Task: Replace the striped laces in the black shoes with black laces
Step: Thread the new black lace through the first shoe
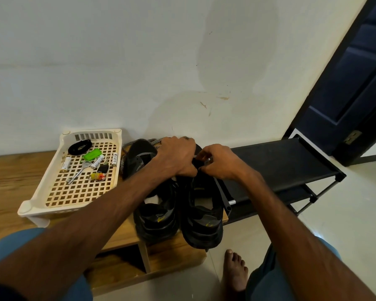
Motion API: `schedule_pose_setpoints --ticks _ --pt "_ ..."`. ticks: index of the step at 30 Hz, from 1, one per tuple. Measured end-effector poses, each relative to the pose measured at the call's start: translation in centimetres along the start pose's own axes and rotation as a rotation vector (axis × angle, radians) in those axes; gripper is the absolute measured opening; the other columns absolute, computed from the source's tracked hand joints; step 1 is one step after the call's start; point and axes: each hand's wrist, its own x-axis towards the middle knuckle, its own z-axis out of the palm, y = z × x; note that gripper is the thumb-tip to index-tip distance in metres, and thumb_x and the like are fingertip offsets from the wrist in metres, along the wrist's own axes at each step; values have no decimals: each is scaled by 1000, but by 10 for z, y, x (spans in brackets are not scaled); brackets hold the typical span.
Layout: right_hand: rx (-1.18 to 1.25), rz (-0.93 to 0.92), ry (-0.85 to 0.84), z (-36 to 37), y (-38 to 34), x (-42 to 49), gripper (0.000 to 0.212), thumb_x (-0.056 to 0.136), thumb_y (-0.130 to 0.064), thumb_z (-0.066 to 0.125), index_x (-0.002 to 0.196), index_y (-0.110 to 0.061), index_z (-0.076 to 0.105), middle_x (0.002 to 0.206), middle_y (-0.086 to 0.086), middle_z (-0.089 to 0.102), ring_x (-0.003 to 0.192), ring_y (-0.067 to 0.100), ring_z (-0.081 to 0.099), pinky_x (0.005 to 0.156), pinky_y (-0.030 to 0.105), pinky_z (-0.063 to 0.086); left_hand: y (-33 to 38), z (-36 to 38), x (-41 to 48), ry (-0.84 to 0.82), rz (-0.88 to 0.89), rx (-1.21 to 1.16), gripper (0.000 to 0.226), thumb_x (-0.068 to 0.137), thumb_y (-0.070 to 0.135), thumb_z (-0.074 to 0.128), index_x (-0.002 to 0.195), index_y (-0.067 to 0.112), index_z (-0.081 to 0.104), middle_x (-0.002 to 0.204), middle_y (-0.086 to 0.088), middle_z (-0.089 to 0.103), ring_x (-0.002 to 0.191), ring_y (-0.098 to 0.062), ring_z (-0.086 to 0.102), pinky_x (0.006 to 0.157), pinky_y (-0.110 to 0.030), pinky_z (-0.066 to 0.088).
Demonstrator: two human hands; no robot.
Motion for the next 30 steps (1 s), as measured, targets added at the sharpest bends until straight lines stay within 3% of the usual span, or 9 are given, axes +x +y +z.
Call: schedule_pose_setpoints --ticks 4,6,8,11,17,19,22,28,30 --pt "12 -31 30 2 1 -1 33 91 -10 74 124 -13 68 116 2 69 100 13 65 70 13 48 -10 -13 2 3 -139 -523 25 92 33 53 104 14 64 95 0 70 90 -24 67 86 -39 52" --pt "62 -73 147 1 -1 -2 21 93 -19 75 113 -15 74 104 -2 72 95 11 69 73 16 51 -17 -35 5 67 -178 -920 22 92 23 53 95 10 70 78 1 73 73 -15 68 71 -34 55" --pt "276 -136 268 -1 -7 -3 11 96 -24 72 99 -16 78 93 -3 77 88 9 72 77 24 56 -25 -61 1 95 -131 -1224 20 90 18 55 95 14 74 72 4 74 52 -5 55 49 -22 43" --pt "767 -199 265 -7 -23 -10 16 102 -19 63 102 -11 78 101 1 79 100 14 74 84 32 60 -31 -86 -12 30 -2 -1416 25 91 17 60 111 17 75 98 0 79 52 -6 46 42 -14 34" --pt "1242 -178 90 -16 -37 -21 40 106 -22 44 131 4 62 113 21 73 107 30 71 101 46 52 -22 -87 -20 152 -5 -1264 24 93 10 68 114 19 74 94 7 80 52 -9 57 46 -12 42" --pt "1106 -151 101 -16 -35 -24 35 107 -24 50 121 2 68 107 20 75 100 29 72 97 40 56 -24 -80 -20 168 -36 -1234 22 89 12 74 110 19 77 88 7 80 55 -7 65 49 -11 45" --pt "999 -128 152 -15 -30 -26 29 105 -27 56 102 -5 75 89 13 74 85 23 71 80 27 58 -30 -71 -18 178 -79 -1179 17 86 16 77 101 24 81 90 10 79 81 0 72 67 -11 49" --pt "919 -151 218 -27 -21 -28 33 104 -32 57 80 -14 71 92 10 77 92 23 75 91 35 53 -49 -52 -15 249 -146 -1110 11 88 28 79 97 22 81 82 10 79 86 6 71 83 -22 53" --pt "1053 -168 171 -32 -18 -29 34 105 -31 56 79 -13 65 74 6 66 73 23 68 83 37 57 -57 -44 -13 339 -211 -996 9 88 27 78 94 21 80 77 12 78 82 6 72 82 -19 55"
